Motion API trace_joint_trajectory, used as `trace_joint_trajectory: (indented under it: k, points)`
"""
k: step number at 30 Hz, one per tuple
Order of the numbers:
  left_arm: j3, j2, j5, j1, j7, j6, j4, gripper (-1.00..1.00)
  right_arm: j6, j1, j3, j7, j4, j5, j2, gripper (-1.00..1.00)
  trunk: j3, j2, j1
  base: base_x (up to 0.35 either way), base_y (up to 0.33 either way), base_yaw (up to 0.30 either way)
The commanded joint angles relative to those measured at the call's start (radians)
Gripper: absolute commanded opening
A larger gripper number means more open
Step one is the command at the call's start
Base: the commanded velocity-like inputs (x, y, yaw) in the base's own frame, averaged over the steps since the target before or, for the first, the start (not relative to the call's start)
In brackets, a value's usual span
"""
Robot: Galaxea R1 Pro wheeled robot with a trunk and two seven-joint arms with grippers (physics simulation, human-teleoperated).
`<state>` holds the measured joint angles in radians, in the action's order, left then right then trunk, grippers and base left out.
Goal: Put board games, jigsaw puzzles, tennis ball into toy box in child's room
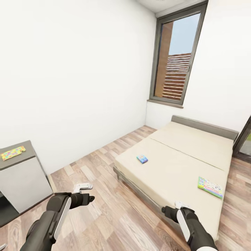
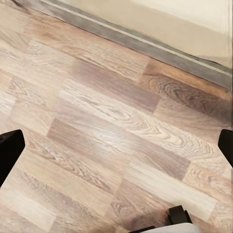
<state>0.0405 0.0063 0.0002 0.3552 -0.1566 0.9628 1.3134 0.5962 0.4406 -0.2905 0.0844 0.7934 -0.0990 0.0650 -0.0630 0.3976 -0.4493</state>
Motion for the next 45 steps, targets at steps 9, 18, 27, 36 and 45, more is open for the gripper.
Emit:
trace_joint_trajectory:
  k: [9, 18, 27, 36, 45]
  points:
    - [0.001, 0.0, -0.002, 0.001, -0.003, 0.004, 0.001, 1.0, 0.004, 0.001, -0.013, 0.009, -0.001, -0.01, -0.001, 1.0, -0.002, 0.002, -0.001, 0.0, 0.0, -0.277]
    - [0.001, 0.0, -0.002, 0.001, -0.002, 0.004, 0.001, 1.0, 0.004, 0.001, -0.015, 0.009, -0.002, -0.01, -0.003, 1.0, -0.002, 0.002, -0.001, 0.0, 0.0, -0.277]
    - [-0.011, 0.0, -0.002, 0.001, -0.002, 0.004, 0.001, 1.0, 0.004, 0.001, -0.016, 0.009, -0.003, -0.01, -0.004, 1.0, -0.002, 0.002, -0.001, 0.0, 0.0, -0.277]
    - [-0.014, 0.0, -0.002, 0.001, -0.001, 0.004, 0.001, 1.0, 0.003, 0.001, -0.016, 0.009, -0.004, -0.01, -0.004, 1.0, -0.002, 0.002, -0.001, 0.0, 0.0, -0.277]
    - [-0.014, 0.002, -0.003, 0.001, -0.002, 0.003, 0.001, 1.0, 0.001, 0.006, -0.019, 0.008, -0.026, -0.01, -0.005, 1.0, -0.002, 0.002, -0.001, 0.067, 0.02, -0.277]
